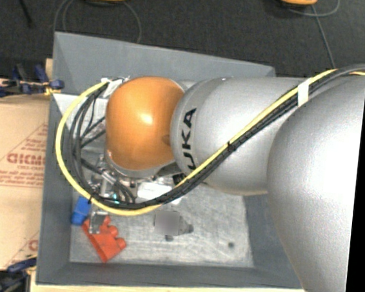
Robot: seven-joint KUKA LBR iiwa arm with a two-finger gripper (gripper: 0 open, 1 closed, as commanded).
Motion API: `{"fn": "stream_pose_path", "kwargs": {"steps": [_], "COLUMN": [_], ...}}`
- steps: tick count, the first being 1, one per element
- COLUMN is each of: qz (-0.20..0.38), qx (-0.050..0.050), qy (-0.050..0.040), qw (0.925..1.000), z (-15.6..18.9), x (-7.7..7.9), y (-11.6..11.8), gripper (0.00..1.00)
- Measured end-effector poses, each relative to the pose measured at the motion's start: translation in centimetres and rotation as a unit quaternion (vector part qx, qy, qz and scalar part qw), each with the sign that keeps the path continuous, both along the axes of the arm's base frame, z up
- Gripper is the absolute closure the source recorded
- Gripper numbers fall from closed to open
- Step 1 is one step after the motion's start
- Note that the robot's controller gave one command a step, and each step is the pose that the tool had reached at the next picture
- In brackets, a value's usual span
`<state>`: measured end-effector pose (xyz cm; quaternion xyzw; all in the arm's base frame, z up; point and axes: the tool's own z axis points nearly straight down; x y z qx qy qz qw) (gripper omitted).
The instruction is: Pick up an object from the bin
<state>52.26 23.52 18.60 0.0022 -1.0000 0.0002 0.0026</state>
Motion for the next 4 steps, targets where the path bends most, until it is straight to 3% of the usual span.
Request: {"fn": "stream_pose_path", "kwargs": {"steps": [1,2,3,4], "qz": [0.077,0.075,0.064,-0.076], "qx": [0.003,0.001,0.002,0.0], "qy": [-0.0119,-0.0042,-0.0087,-0.0033], "qw": [0.997,0.9972,0.9979,0.9971], "z": [-8.9,-9.2,1.3,3.8], "x": [-1.0,-1.4,0.7,-5.1], "y": [-0.8,-0.9,-1.0,-2.8], "gripper": [0.0,1.0,1.0,1.0]}}
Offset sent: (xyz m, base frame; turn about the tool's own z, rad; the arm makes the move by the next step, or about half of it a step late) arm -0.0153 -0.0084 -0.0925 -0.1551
